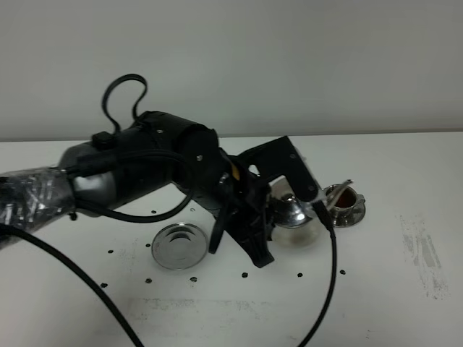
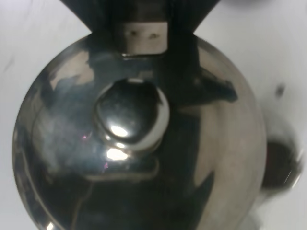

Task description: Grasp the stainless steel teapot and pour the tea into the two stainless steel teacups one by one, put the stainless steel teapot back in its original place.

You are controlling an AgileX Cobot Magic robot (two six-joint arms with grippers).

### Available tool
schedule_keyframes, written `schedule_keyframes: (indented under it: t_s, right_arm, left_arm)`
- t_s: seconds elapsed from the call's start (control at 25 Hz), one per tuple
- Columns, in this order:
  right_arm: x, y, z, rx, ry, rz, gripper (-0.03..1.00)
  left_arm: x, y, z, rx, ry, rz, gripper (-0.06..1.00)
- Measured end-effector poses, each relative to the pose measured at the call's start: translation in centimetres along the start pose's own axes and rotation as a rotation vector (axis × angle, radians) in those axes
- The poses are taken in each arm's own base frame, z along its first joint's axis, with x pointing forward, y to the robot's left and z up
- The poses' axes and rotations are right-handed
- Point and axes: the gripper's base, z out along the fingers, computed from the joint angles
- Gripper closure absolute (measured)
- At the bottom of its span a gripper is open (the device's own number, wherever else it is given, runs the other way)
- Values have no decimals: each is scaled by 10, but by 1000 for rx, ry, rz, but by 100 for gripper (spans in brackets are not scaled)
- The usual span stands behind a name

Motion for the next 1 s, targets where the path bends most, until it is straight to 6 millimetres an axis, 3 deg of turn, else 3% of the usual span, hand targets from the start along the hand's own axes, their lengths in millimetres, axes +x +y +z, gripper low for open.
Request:
schedule_keyframes:
  t_s: [0.28,0.56,0.8,1.0]
  right_arm:
    - [0,0,0,0,0,0,59]
    - [0,0,0,0,0,0,59]
    - [0,0,0,0,0,0,59]
    - [0,0,0,0,0,0,59]
  left_arm:
    - [52,37,-31,-78,96,-359,71]
    - [102,57,-27,-117,223,-508,71]
    - [117,59,-19,-145,206,-544,71]
    - [123,59,0,-133,212,-571,71]
